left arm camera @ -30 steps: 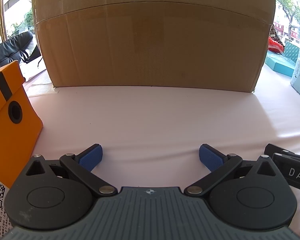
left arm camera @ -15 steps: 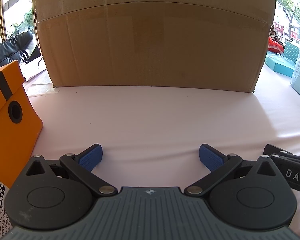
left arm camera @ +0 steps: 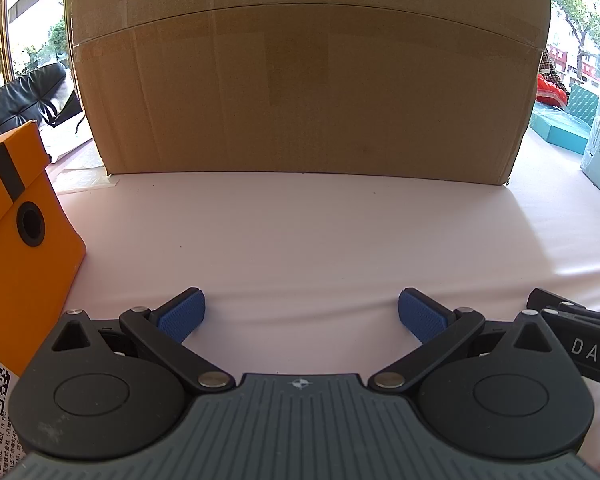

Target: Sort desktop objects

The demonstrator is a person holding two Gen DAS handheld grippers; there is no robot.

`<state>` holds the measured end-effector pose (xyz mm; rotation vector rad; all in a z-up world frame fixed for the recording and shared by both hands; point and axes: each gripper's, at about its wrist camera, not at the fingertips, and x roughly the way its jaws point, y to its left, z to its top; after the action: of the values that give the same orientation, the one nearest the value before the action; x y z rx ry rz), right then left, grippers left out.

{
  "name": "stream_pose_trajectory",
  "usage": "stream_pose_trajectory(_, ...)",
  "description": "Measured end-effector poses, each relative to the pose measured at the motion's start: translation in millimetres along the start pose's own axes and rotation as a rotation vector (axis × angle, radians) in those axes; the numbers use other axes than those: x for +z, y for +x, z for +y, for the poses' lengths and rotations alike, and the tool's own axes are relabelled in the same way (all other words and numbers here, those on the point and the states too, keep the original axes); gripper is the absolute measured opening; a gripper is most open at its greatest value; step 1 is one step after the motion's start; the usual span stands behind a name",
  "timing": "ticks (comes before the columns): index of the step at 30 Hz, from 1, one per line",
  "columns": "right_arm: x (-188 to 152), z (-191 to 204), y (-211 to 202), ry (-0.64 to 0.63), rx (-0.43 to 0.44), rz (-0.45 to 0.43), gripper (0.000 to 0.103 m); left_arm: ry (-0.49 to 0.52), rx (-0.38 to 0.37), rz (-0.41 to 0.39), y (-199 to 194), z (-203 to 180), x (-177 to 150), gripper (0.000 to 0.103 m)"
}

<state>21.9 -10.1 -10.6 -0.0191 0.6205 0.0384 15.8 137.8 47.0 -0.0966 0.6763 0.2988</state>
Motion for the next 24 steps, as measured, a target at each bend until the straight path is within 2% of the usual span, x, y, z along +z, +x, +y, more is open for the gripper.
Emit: stream_pose_trajectory(24,-1.0,-3.7,1.0,-0.003,-0.003,0.0,0.103,0.0,0.0,0.0,0.5,0.3,0.8,0.103)
